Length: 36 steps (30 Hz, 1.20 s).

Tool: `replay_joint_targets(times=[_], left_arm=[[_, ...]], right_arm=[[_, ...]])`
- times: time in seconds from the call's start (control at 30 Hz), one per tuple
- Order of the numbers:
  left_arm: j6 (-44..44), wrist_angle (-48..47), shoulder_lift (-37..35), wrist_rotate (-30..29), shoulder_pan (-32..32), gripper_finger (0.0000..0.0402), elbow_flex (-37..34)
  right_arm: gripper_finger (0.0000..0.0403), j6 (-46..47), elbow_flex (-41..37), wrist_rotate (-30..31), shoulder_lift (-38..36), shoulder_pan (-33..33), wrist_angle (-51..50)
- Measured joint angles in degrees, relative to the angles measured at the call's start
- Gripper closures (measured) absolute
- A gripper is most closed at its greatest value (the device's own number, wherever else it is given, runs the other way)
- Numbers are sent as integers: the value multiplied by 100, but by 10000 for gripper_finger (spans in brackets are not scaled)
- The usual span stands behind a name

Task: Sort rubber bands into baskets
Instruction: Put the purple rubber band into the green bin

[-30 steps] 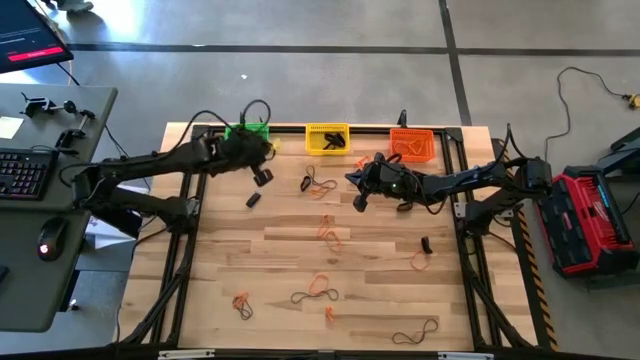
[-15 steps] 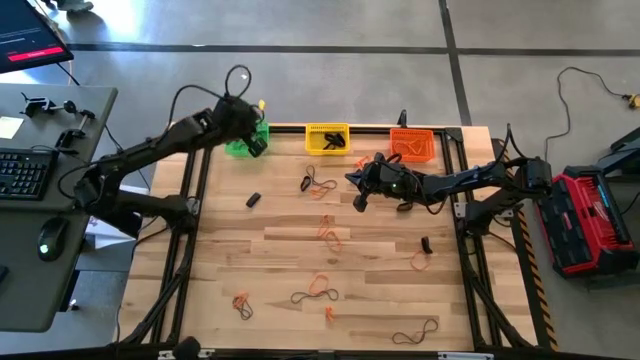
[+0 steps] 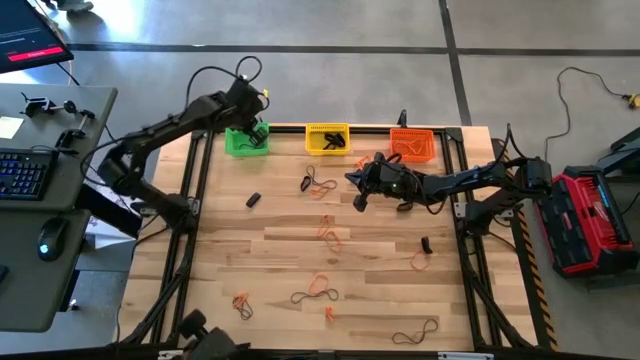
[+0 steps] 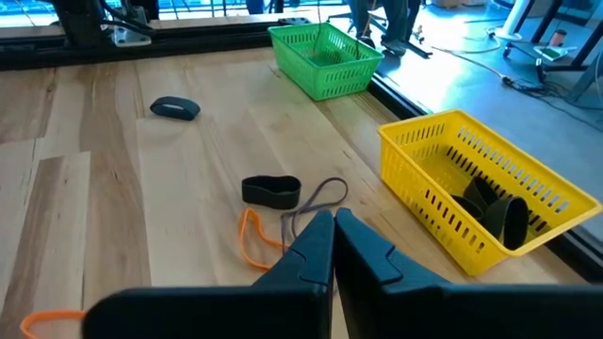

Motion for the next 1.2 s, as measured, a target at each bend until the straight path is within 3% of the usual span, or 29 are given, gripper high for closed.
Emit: replay_joint_targets(times=[0.83,1.2], left_arm=[[-141,-196,1400,714,596,401,-204],[-140,-143,1648,852,714,401,-205]], right_arm=[[402,-42,0,2,0,0,6],[402,-43,0,0,0,0,4]])
